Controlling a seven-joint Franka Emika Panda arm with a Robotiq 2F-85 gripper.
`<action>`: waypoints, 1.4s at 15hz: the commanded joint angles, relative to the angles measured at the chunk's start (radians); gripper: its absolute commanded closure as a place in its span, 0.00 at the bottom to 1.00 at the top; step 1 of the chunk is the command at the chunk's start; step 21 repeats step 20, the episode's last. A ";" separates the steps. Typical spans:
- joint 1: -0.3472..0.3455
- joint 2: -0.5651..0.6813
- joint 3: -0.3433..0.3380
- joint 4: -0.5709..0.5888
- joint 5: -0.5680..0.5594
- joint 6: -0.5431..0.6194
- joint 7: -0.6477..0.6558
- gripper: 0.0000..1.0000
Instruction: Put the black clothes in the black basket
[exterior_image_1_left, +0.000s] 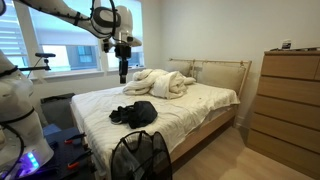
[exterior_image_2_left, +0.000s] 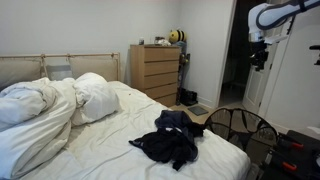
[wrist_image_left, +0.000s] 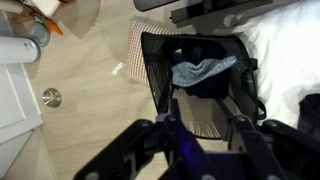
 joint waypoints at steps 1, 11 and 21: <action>-0.004 -0.042 -0.002 -0.032 0.019 0.013 -0.059 0.27; 0.094 0.015 0.021 0.016 0.184 -0.242 -0.438 0.00; 0.089 0.004 0.020 -0.010 0.172 -0.218 -0.407 0.00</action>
